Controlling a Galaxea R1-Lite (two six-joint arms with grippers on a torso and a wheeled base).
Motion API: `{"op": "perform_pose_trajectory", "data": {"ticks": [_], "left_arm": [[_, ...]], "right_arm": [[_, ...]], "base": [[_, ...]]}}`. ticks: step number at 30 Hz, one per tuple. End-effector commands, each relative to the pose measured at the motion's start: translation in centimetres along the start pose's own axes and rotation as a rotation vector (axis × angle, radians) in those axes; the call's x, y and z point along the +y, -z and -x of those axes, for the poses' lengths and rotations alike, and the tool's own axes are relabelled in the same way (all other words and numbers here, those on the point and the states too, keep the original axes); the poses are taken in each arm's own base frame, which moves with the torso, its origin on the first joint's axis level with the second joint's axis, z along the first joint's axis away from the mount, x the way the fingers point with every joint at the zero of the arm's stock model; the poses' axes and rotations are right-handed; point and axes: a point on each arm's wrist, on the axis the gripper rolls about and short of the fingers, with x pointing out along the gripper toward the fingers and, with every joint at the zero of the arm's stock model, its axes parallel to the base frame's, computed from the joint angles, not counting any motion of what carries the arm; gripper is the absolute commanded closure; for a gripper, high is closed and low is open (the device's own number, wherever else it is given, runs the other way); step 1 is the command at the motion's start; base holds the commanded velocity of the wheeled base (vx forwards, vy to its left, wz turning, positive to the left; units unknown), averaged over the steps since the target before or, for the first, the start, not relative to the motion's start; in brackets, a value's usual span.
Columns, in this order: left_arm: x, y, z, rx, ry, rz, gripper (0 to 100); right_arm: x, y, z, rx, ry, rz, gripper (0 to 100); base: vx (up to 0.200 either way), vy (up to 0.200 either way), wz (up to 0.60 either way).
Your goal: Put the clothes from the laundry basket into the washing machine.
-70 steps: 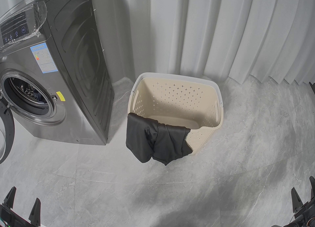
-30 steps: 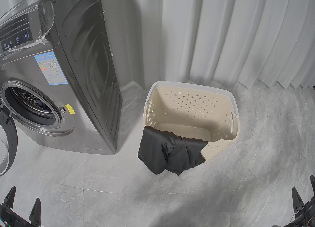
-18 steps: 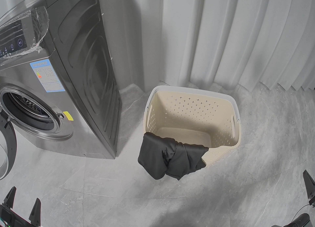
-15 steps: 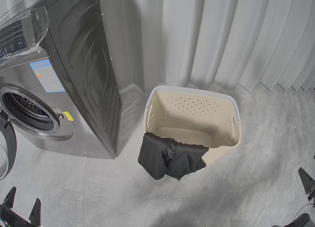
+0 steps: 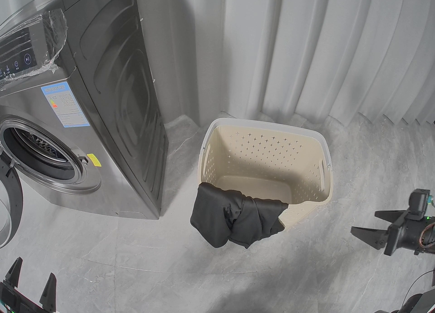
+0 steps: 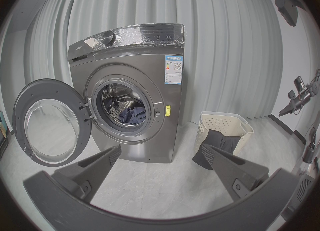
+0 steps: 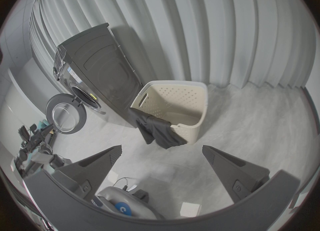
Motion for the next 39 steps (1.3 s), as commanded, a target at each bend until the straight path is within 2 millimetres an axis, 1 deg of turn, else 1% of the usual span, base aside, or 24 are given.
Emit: {"op": "perform_pose_trajectory", "data": {"ticks": [1,2,8,10,16,19,20,22,23,26,29,30,34,39], "left_arm": [[0.0,0.5,0.0,0.003,0.000,0.005,0],[0.0,0.5,0.0,0.003,0.000,0.005,0],[0.0,0.5,0.0,0.004,-0.003,0.008,0],[0.0,0.5,0.0,0.004,-0.003,0.008,0],[0.0,0.5,0.0,0.004,-0.004,0.009,0],[0.0,0.5,0.0,0.004,-0.004,0.009,0],[0.0,0.5,0.0,0.004,-0.004,0.009,0],[0.0,0.5,0.0,0.004,-0.004,0.009,0],[0.0,0.5,0.0,0.004,-0.004,0.009,0],[0.0,0.5,0.0,0.004,-0.003,0.011,0],[0.0,0.5,0.0,0.004,-0.003,0.011,0],[0.0,0.5,0.0,0.004,-0.003,0.011,0],[0.0,0.5,0.0,0.004,-0.003,0.012,0],[0.0,0.5,0.0,0.004,-0.004,0.011,0]], "right_arm": [[2.4,-0.9,-6.6,0.140,-0.051,-0.043,0],[2.4,-0.8,-6.8,0.143,-0.048,-0.044,0],[2.9,0.1,-11.0,0.220,-0.034,-0.034,0],[3.0,0.3,-12.1,0.216,-0.013,-0.028,0],[3.1,1.3,-16.2,0.187,0.062,-0.016,0],[3.4,1.6,-17.8,0.181,0.076,-0.007,0],[3.5,1.7,-17.9,0.184,0.077,-0.006,0],[4.0,1.8,-19.1,0.188,0.090,0.005,0],[4.0,1.8,-19.1,0.188,0.090,0.005,0],[4.6,2.2,-20.6,0.200,0.089,0.008,0],[5.3,2.4,-21.6,0.199,0.088,-0.027,0],[5.5,2.6,-22.4,0.203,0.098,-0.062,0],[5.6,3.5,-23.9,0.227,0.110,-0.081,0],[5.5,3.9,-25.4,0.221,0.144,-0.094,0]], "base": [[0.000,0.000,0.00],[0.000,0.000,0.00],[0.000,0.000,0.00],[0.000,0.000,0.00],[0.000,0.000,0.00],[0.000,0.000,0.00],[0.000,0.000,0.00],[0.000,0.000,0.00],[0.000,0.000,0.00],[0.000,0.000,0.00],[0.000,0.000,0.00],[0.000,0.000,0.00],[0.000,0.000,0.00],[0.000,0.000,0.00]]}}
